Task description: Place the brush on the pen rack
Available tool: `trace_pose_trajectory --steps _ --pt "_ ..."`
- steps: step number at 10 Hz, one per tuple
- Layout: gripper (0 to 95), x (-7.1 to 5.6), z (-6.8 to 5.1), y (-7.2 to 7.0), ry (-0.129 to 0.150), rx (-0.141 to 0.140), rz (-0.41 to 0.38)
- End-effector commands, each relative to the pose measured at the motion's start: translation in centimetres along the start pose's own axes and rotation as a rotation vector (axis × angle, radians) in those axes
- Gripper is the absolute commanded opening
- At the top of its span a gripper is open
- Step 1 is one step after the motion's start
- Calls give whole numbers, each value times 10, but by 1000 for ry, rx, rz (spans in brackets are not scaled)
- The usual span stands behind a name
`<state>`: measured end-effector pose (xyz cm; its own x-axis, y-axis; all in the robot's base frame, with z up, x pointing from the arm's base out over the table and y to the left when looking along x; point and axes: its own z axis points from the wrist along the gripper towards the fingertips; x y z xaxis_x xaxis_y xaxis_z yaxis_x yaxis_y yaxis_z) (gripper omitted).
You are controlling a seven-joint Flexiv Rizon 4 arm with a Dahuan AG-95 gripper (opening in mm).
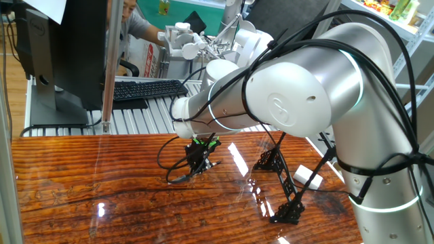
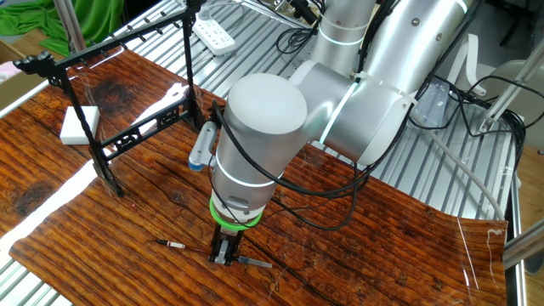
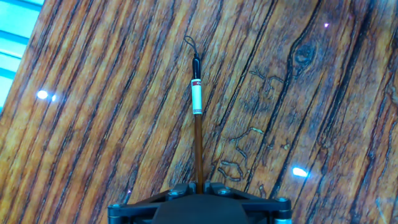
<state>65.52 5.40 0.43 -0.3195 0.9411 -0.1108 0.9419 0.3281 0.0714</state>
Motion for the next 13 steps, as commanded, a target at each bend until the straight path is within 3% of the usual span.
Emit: trace_pose_trajectory --steps 1,3,6,10,13 --pt "0 0 0 0 -7 -4 -1" --pt "0 0 0 0 -56 -7 -17" --pt "0 1 -3 -1 -50 -7 -27" --pt "0 0 -7 -1 -68 -2 -27" --pt "0 -3 -17 2 -82 3 -31"
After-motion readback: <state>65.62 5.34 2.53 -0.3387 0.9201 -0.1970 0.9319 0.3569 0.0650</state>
